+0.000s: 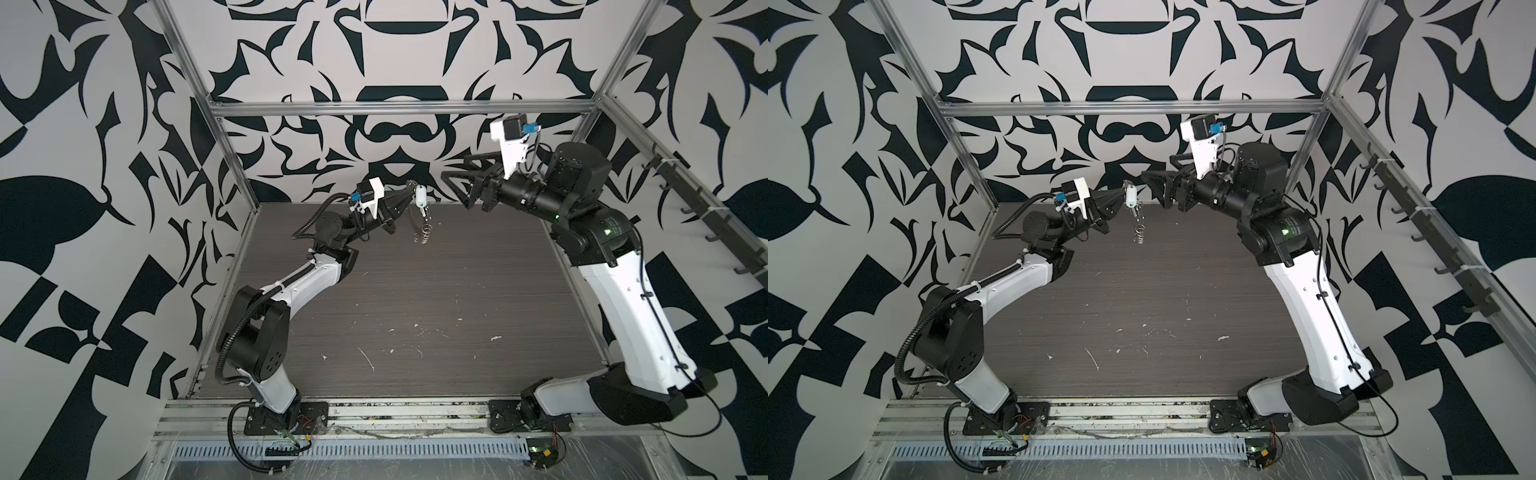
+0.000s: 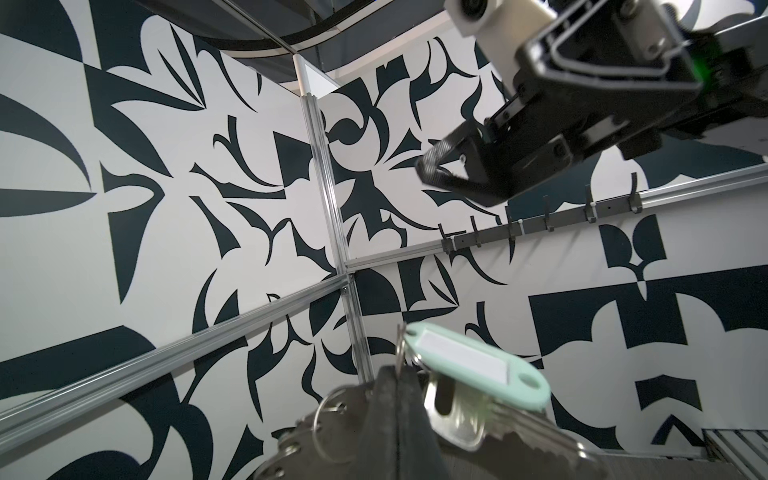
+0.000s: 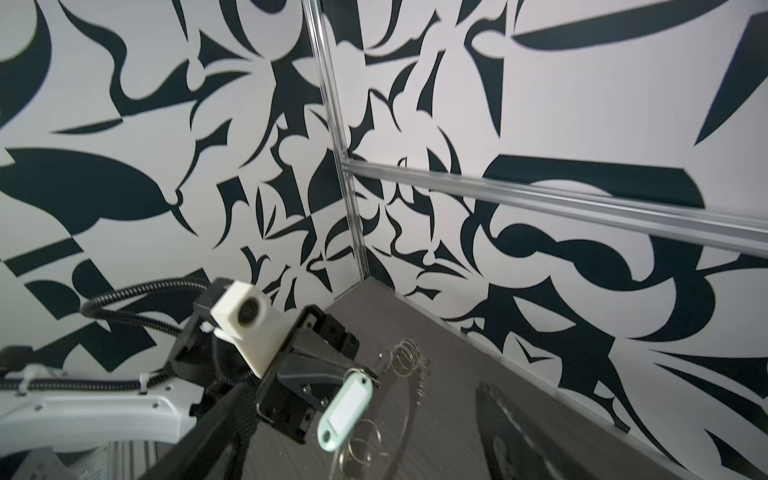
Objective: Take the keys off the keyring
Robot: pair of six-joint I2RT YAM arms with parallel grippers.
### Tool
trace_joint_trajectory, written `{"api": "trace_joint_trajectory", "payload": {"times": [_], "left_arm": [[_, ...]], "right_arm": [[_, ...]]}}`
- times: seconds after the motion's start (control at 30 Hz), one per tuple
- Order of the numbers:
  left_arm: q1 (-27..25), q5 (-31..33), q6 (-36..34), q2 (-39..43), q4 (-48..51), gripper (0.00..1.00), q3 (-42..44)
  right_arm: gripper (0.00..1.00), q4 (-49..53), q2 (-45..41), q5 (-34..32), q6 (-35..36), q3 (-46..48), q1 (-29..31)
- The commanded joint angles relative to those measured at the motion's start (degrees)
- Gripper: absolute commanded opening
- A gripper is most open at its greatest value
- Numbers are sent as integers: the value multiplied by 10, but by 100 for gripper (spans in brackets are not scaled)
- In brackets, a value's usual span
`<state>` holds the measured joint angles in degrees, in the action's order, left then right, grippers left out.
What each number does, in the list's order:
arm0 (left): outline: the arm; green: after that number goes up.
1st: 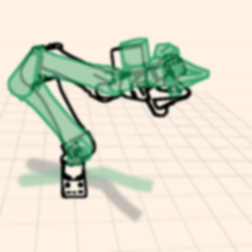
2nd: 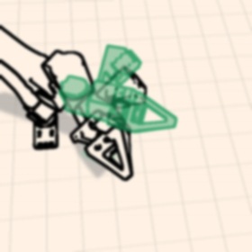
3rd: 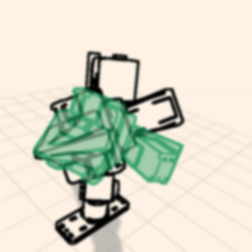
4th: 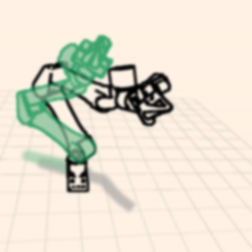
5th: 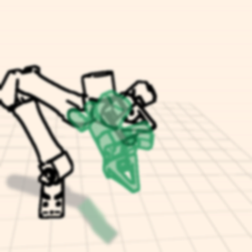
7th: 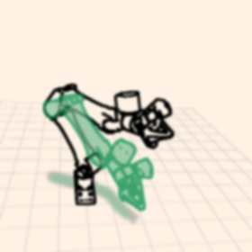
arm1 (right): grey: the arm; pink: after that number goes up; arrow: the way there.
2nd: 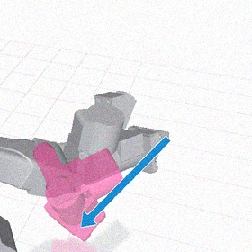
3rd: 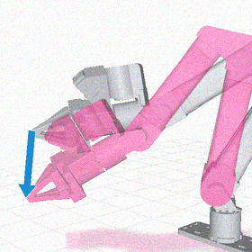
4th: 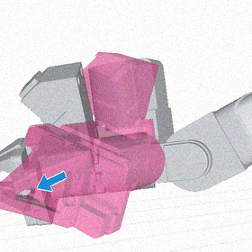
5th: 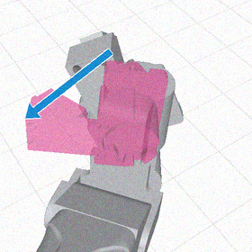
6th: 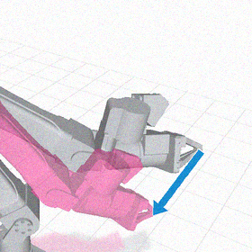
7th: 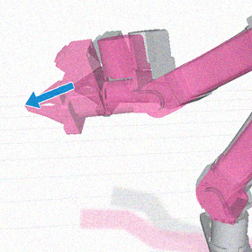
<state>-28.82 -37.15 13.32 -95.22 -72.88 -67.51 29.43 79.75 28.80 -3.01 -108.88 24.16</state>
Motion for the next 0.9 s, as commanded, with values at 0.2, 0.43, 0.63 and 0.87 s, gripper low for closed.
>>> {"api": "trace_joint_trajectory", "payload": {"times": [0.2,0.43,0.63,0.87], "left_arm": [[11,-72,41,63,-96,0,83],[11,-86,37,105,-96,0,135],[11,-85,39,133,-96,0,166],[10,-92,44,144,-96,0,178]], "right_arm": [[65,-63,-36,134,192,92,-8],[54,-85,-42,172,280,150,-9],[45,-61,-36,211,318,153,-9],[33,-61,-37,261,333,166,-4]]}}
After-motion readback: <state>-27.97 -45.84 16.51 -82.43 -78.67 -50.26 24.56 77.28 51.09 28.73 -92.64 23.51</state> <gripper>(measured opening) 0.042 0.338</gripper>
